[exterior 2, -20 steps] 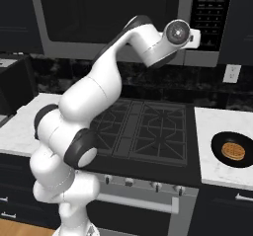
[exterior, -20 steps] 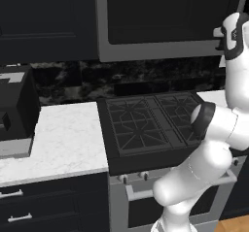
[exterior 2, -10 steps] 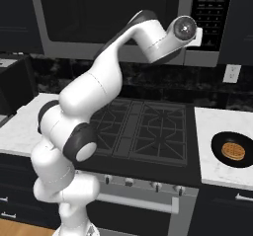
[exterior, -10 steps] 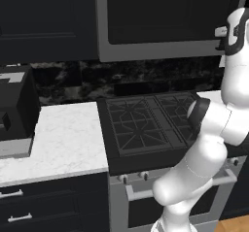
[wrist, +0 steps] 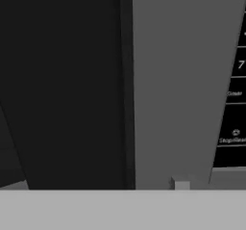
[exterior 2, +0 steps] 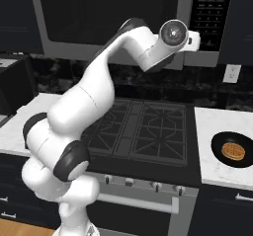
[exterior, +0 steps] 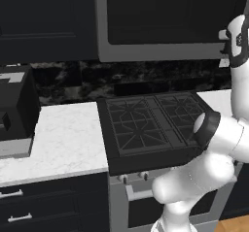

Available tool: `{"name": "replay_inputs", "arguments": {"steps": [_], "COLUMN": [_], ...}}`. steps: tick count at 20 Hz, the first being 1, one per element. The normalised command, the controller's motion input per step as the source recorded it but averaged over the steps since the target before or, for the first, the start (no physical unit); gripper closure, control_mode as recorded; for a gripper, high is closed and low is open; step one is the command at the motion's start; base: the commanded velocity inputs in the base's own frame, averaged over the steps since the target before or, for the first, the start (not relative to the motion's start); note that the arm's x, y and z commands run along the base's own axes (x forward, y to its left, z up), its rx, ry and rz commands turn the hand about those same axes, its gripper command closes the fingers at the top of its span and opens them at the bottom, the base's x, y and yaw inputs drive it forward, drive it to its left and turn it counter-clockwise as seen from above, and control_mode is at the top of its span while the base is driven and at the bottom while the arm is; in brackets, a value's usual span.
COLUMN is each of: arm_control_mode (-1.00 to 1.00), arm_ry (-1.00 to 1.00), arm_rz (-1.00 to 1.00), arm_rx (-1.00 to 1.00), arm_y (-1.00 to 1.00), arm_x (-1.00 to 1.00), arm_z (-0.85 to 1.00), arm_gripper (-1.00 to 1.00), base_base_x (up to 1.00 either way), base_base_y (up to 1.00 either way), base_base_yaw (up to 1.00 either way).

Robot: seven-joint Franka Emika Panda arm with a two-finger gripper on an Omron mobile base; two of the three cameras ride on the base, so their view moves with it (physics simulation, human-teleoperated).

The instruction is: Open the microwave, place the bowl with waffle inside the microwave, then close the microwave door and turn it on.

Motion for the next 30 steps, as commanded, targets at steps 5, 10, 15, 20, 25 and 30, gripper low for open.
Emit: {"name": "replay_inputs", "arguments": {"steps": [5,10,15,20,25,30], "arm_control_mode": [-1.00,-1.00,-1.00,-1.00,-1.00,-1.00], "arm_ry": [-0.05,-0.02,0.00,-0.14,-0.28,-0.29], "arm_rz": [-0.27,-0.45,-0.39,-0.29,-0.19,-0.17], "arm_rx": [-0.03,0.00,-0.02,-0.09,-0.12,-0.14], "arm_y": [0.15,0.09,0.04,0.26,0.40,0.58], "arm_x": [-1.00,-1.00,-1.00,-1.00,-1.00,-1.00], "arm_z": [0.08,0.02,0.07,0.00,0.00,0.00], "arm_gripper": [1.00,1.00,1.00,1.00,1.00,1.00], "base_base_x": [0.00,0.00,0.00,0.00,0.00,0.00], "base_base_y": [0.00,0.00,0.00,0.00,0.00,0.00], "base_base_yaw": [0.00,0.00,0.00,0.00,0.00,0.00]}}
